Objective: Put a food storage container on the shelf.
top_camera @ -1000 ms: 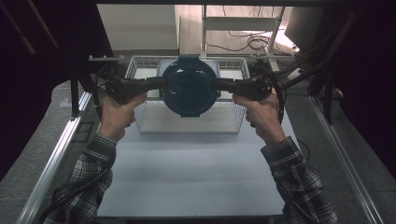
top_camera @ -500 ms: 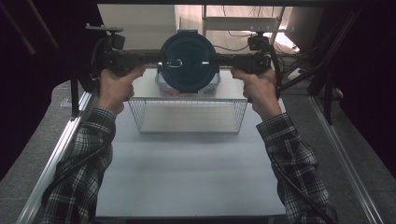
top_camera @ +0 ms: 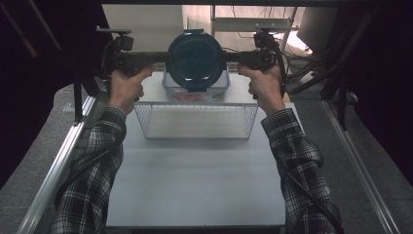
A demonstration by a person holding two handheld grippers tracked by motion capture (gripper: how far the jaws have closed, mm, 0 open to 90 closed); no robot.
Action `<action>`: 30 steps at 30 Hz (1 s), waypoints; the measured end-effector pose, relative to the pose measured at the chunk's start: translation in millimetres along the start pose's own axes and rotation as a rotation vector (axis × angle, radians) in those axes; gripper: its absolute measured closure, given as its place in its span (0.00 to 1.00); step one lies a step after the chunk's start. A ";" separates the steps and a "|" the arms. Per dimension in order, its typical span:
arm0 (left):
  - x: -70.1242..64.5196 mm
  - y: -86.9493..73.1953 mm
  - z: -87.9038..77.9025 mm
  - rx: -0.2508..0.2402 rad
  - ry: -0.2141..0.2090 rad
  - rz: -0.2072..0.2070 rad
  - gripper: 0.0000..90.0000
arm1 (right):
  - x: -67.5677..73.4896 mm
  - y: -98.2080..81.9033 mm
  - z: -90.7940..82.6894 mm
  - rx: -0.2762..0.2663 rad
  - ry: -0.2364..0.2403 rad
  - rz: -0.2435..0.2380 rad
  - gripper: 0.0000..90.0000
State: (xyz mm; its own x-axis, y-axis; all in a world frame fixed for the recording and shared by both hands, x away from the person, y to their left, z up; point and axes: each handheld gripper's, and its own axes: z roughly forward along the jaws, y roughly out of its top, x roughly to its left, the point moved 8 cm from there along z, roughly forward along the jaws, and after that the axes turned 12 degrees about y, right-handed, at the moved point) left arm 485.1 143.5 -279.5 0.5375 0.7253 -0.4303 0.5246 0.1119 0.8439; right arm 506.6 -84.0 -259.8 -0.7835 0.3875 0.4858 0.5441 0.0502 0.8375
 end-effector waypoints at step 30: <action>5.6 -3.4 -6.1 -0.062 0.166 0.094 0.64 | 7.6 -0.1 -8.7 0.034 -0.177 -0.179 0.80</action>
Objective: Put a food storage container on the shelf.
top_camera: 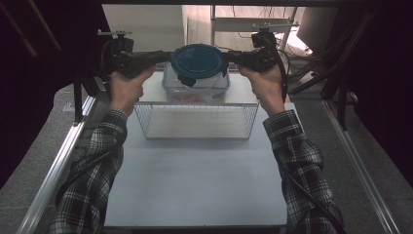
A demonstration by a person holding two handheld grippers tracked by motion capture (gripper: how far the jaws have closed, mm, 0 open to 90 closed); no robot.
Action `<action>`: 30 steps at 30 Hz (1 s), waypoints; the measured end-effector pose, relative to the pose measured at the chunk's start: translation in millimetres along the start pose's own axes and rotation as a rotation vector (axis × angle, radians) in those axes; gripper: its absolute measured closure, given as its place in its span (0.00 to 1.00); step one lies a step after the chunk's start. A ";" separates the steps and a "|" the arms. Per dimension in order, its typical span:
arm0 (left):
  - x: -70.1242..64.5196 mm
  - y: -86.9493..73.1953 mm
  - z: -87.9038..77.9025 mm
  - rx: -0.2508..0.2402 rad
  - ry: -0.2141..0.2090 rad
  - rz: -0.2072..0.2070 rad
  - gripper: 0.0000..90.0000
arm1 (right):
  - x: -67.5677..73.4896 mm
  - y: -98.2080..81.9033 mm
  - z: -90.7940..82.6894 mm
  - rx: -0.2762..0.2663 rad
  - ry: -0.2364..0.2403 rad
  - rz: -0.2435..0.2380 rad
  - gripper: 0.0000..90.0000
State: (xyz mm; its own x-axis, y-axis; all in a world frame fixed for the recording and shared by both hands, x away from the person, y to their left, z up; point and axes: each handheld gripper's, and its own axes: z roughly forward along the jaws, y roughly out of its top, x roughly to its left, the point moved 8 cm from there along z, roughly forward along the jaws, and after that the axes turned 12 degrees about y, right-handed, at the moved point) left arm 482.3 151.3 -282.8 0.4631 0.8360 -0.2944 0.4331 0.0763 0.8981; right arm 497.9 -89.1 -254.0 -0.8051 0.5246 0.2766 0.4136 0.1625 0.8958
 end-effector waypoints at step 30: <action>6.1 -20.4 3.5 0.031 0.035 0.018 0.66 | -22.9 -32.8 24.3 0.081 -0.069 0.034 0.99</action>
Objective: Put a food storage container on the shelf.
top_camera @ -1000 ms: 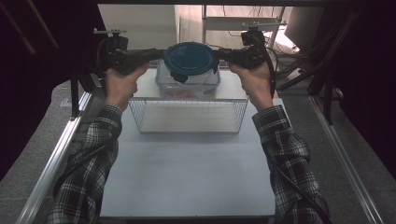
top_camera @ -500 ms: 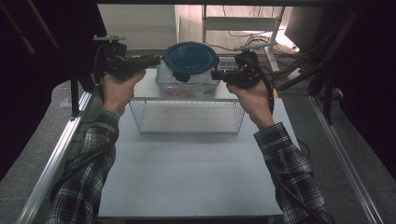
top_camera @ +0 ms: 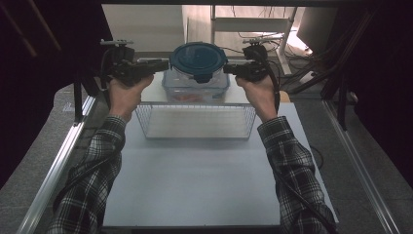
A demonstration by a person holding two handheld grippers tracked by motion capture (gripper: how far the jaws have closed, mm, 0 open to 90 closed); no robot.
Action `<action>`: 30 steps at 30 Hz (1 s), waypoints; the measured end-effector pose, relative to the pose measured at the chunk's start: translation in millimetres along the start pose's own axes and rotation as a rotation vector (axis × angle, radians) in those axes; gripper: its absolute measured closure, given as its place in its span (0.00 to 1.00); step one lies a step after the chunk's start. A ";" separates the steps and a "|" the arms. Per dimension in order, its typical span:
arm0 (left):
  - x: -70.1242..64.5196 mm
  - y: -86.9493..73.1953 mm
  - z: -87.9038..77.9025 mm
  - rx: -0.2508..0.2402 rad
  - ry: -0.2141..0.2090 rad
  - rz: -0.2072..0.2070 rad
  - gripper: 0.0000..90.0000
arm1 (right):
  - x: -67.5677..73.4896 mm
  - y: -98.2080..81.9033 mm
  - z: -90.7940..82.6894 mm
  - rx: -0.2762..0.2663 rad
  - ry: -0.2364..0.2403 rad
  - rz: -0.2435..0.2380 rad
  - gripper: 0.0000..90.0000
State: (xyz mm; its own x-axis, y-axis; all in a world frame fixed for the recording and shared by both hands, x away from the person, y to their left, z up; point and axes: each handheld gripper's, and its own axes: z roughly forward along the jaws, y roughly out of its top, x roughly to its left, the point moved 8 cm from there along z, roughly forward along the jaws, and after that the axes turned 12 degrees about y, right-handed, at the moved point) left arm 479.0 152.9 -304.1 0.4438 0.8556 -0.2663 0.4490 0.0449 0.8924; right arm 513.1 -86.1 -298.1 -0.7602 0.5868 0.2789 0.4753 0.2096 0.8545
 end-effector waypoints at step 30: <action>-30.1 -118.1 -37.5 0.090 -0.013 0.175 0.13 | 52.5 -98.8 -22.4 0.024 0.094 -0.174 0.31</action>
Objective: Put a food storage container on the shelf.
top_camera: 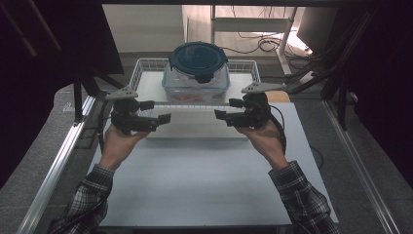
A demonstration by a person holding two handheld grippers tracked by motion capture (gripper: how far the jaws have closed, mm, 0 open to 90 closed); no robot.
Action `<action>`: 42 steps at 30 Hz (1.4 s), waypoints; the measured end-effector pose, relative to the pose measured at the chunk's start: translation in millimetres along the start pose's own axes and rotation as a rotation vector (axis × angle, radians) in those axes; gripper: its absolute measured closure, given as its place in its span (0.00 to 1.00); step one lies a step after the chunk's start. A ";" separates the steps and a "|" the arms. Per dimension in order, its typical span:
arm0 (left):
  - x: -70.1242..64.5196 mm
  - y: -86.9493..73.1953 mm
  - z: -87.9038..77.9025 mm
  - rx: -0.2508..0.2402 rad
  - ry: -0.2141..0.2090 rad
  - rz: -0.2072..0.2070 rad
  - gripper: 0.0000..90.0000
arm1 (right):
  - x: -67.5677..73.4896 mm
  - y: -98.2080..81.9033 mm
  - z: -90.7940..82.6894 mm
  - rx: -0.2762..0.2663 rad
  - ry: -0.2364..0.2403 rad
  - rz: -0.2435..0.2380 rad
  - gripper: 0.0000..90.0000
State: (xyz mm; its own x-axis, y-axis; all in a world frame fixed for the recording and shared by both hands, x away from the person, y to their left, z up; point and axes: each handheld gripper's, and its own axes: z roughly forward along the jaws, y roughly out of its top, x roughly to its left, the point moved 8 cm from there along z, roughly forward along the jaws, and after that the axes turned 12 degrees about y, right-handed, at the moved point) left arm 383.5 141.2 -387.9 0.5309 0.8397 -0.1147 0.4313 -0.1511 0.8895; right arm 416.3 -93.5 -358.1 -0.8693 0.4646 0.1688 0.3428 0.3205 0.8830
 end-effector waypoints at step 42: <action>-38.3 -134.2 22.1 0.119 0.015 0.040 0.05 | 17.9 -128.9 11.4 0.127 0.008 -0.041 0.01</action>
State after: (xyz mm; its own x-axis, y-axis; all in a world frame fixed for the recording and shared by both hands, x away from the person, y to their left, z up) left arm 321.4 117.7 -512.6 0.5392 0.8391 -0.0728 0.4940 -0.2451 0.8342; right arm 360.6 -117.1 -473.9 -0.8862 0.4424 0.1378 0.3489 0.4415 0.8266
